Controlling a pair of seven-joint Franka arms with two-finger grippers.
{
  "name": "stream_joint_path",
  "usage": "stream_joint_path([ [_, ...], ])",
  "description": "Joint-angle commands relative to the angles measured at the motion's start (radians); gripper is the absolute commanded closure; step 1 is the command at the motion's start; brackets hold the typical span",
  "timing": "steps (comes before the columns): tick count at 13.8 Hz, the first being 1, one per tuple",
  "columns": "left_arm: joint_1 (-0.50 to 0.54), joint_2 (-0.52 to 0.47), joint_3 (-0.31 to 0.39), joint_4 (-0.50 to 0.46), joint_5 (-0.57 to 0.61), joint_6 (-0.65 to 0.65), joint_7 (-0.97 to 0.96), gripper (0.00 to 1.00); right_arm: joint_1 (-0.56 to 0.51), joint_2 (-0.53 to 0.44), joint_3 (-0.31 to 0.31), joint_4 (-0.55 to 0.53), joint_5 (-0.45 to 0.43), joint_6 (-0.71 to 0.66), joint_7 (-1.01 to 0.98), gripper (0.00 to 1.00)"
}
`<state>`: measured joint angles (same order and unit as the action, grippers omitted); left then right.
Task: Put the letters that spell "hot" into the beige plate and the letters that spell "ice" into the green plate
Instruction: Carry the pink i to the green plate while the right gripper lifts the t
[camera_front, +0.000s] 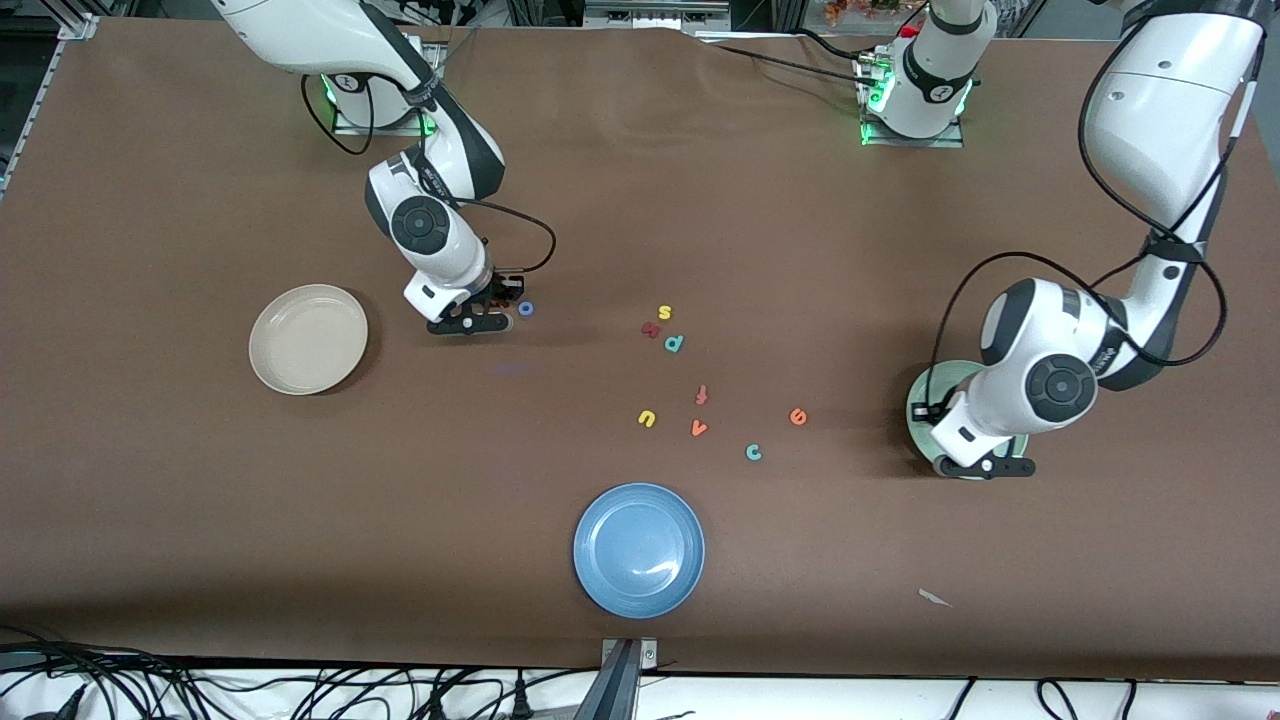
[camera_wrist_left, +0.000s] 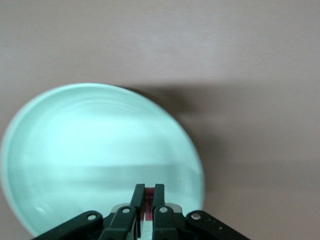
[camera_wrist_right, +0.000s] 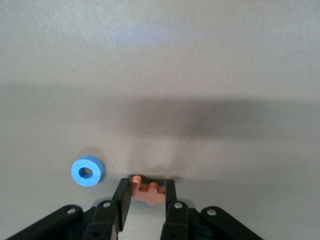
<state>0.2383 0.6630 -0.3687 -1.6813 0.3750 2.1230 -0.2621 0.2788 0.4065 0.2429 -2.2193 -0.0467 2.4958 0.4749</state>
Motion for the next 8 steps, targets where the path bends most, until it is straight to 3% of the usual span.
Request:
stream_joint_path([
  [1,0.032,-0.006,-0.006,-0.012,0.084,-0.012,0.084,0.89,0.0,-0.043,-0.005,0.085,-0.012,-0.174,0.016,0.81],
  [2,0.038,-0.005,-0.006,-0.014,0.106,-0.011,0.115,0.7,-0.001,-0.054,-0.026,0.113,-0.013,-0.225,0.007,0.81],
  [4,0.058,-0.005,-0.006,-0.014,0.117,-0.012,0.2,0.02,-0.001,-0.083,-0.083,0.151,-0.016,-0.309,-0.051,0.81],
  [8,0.05,-0.009,-0.016,-0.006,0.075,-0.011,0.163,0.0,-0.001,-0.13,-0.276,0.153,-0.018,-0.385,-0.267,0.81],
])
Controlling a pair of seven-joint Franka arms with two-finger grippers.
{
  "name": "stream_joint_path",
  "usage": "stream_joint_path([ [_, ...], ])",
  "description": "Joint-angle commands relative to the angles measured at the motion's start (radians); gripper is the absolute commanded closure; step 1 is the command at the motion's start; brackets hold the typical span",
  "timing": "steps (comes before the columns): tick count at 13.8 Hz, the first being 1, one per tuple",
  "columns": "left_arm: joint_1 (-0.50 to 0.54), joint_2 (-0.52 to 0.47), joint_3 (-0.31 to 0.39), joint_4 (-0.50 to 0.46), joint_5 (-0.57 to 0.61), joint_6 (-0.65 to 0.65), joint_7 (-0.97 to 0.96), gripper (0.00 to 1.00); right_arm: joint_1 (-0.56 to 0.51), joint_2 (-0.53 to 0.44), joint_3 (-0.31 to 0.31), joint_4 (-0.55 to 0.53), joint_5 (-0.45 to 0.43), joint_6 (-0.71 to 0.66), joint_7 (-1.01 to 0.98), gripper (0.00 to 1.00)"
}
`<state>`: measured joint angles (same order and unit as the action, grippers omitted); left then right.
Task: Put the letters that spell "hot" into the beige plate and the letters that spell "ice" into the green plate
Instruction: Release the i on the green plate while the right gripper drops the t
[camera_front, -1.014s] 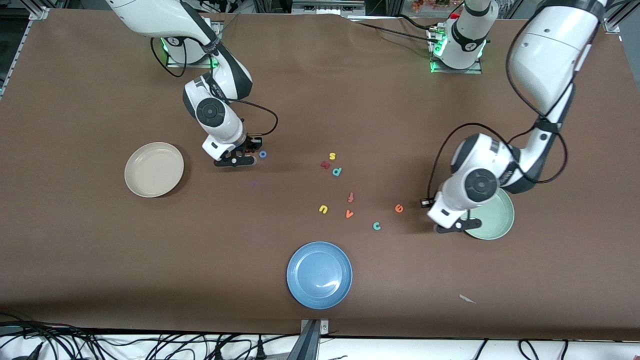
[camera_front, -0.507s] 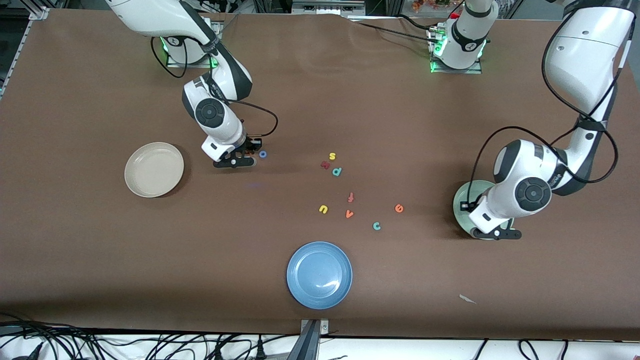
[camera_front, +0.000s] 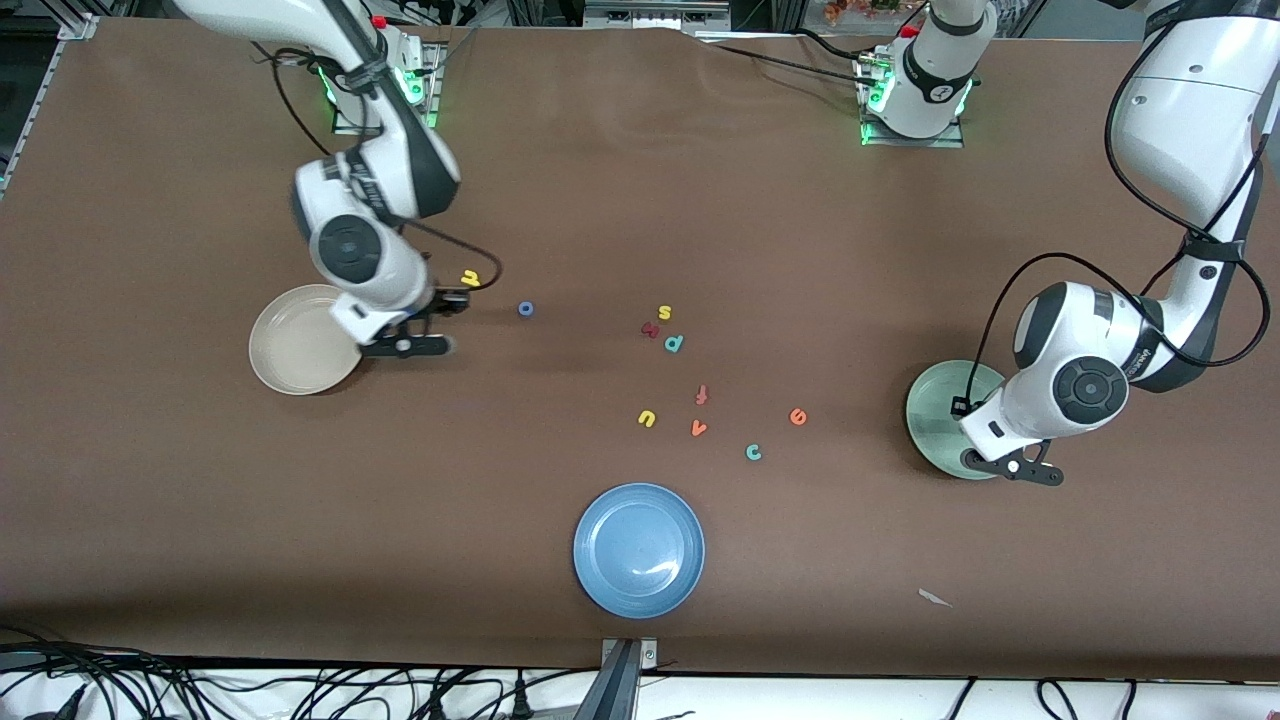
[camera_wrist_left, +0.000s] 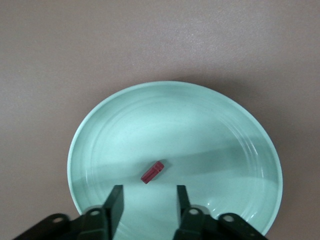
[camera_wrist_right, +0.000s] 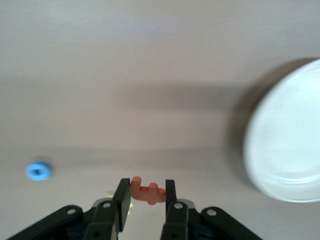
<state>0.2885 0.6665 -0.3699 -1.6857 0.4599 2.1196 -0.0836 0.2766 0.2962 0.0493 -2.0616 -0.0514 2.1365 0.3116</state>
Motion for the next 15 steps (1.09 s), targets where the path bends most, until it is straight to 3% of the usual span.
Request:
stream_joint_path([
  [1,-0.005,-0.011,-0.018,0.006,-0.029,-0.007,-0.045,0.0,0.001,-0.017,-0.145,-0.003,-0.015,-0.023,-0.206,0.81],
  [4,-0.061,-0.011,-0.018,0.011,-0.121,-0.006,-0.152,0.0,-0.014,0.04,-0.273,0.003,-0.015,0.032,-0.42,0.81],
  [10,-0.182,-0.007,-0.018,0.015,-0.217,0.017,-0.439,0.0,-0.114,0.147,-0.293,0.001,-0.007,0.16,-0.618,0.79],
  [12,-0.215,0.013,-0.018,0.038,-0.234,0.037,-0.519,0.0,-0.12,0.153,-0.292,0.003,0.001,0.161,-0.629,0.61],
  [13,-0.235,0.022,-0.018,0.041,-0.237,0.045,-0.556,0.0,-0.122,0.152,-0.292,0.003,0.002,0.161,-0.629,0.4],
  [14,-0.245,0.028,-0.018,0.046,-0.237,0.066,-0.596,0.0,-0.122,0.146,-0.29,0.003,0.004,0.161,-0.625,0.27],
  [15,-0.258,0.034,-0.018,0.046,-0.237,0.086,-0.628,0.0,-0.12,0.14,-0.287,0.003,0.004,0.158,-0.62,0.26],
])
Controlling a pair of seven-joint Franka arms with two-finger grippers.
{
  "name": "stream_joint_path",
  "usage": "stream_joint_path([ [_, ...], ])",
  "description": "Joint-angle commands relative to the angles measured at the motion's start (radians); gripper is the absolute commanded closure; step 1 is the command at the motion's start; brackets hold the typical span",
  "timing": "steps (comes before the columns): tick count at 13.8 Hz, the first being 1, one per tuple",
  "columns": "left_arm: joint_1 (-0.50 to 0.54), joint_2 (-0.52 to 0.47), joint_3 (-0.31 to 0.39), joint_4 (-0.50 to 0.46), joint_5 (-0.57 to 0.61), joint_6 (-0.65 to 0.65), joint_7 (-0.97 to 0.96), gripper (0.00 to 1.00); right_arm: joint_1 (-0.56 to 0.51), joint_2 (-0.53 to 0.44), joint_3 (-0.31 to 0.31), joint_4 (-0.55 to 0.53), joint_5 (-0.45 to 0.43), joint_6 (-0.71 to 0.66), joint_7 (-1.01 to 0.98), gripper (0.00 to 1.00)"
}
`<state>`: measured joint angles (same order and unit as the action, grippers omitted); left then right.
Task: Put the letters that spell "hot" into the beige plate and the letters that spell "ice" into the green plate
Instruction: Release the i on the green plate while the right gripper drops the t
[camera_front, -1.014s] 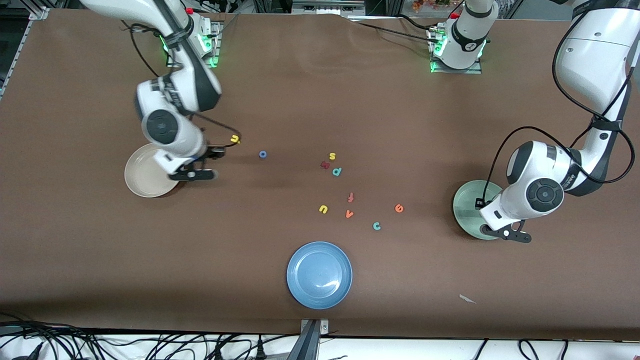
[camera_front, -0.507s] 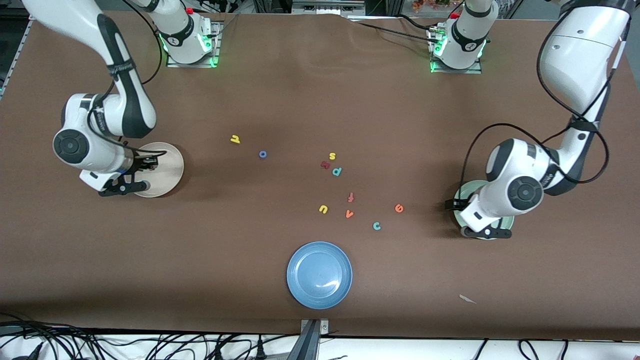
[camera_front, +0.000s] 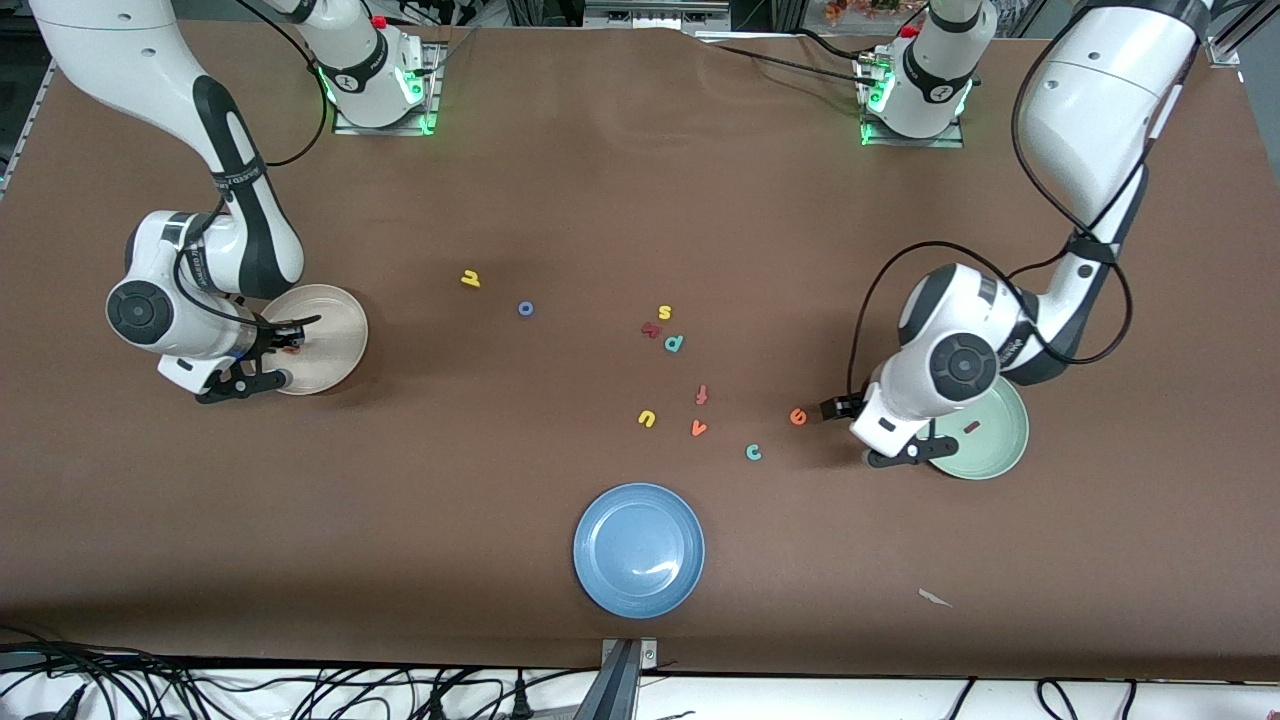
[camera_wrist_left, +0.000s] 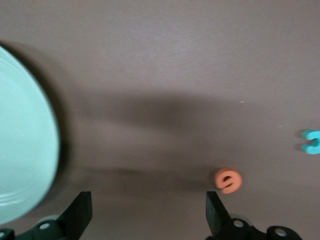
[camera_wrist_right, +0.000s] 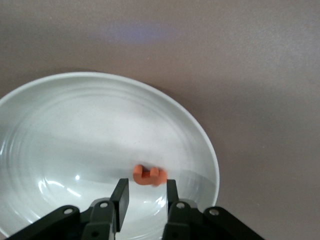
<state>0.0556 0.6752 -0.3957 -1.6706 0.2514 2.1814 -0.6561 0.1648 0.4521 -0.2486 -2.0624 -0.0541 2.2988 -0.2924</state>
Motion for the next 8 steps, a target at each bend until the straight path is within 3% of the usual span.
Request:
stream_joint_path([
  [1,-0.045,0.035,0.009,0.031,-0.029,0.04,-0.088,0.0,-0.008,-0.032,0.012,0.004,0.007,-0.008,-0.008,0.21],
  [3,-0.059,0.05,0.009,0.031,-0.027,0.069,-0.126,0.0,-0.004,-0.068,0.041,0.002,0.014,-0.031,0.039,0.15],
  [8,-0.102,0.095,0.012,0.054,-0.021,0.092,-0.197,0.01,-0.004,-0.162,0.184,-0.025,0.089,-0.174,0.3,0.14],
])
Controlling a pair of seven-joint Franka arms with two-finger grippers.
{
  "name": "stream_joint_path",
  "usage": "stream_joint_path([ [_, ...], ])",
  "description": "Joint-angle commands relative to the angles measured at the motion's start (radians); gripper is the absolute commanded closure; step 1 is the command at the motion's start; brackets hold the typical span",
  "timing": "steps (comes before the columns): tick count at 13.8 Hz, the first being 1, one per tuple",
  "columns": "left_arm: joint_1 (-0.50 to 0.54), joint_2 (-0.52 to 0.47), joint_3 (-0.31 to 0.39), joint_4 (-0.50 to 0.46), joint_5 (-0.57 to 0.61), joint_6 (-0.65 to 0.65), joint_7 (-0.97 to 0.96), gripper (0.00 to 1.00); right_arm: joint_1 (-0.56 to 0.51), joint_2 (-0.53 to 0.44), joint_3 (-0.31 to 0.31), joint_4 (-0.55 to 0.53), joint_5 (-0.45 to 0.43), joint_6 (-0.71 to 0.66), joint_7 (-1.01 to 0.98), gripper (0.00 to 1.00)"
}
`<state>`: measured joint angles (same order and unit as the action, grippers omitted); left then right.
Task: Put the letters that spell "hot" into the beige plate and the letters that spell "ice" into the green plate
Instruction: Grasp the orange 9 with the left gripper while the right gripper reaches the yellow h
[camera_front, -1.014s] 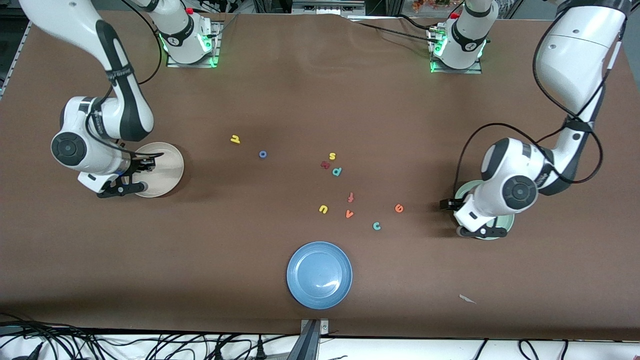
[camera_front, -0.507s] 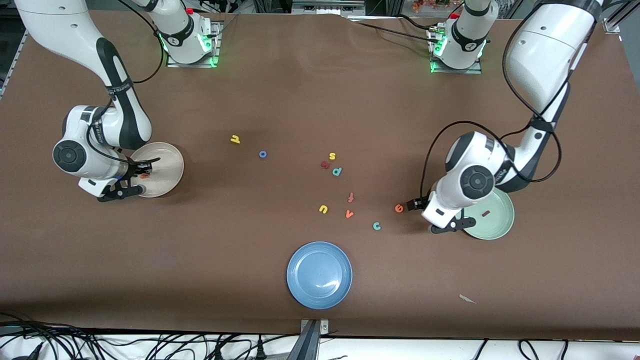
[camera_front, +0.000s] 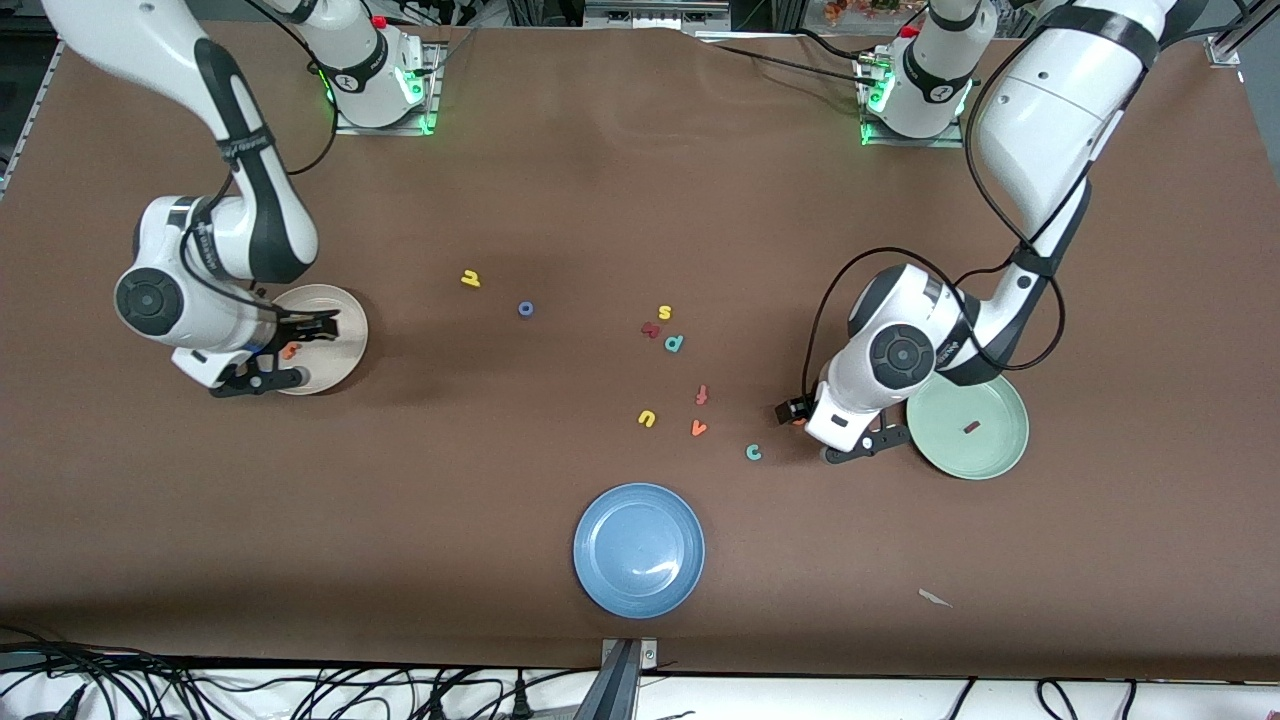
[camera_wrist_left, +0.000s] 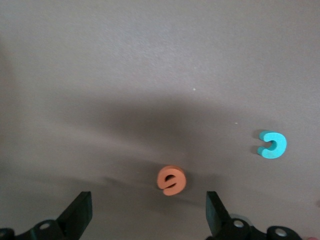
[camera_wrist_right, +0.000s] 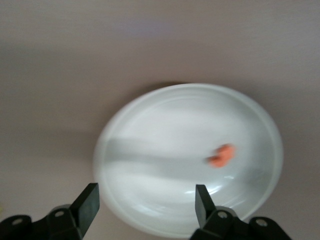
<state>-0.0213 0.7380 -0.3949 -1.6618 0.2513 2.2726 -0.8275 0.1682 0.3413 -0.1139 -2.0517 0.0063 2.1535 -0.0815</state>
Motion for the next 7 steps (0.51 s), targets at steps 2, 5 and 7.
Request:
stream_joint_path([
  [2,-0.035,0.052,0.013,0.065,-0.02,0.001,-0.035,0.05,-0.007,-0.074,0.124,-0.088,0.037,-0.006,0.228,0.14],
  [5,-0.042,0.072,0.014,0.08,-0.018,0.022,-0.047,0.14,-0.006,-0.096,0.25,-0.171,0.035,0.095,0.397,0.14],
  [7,-0.042,0.075,0.016,0.08,-0.017,0.036,-0.059,0.22,-0.004,-0.09,0.315,-0.205,0.035,0.146,0.478,0.14],
])
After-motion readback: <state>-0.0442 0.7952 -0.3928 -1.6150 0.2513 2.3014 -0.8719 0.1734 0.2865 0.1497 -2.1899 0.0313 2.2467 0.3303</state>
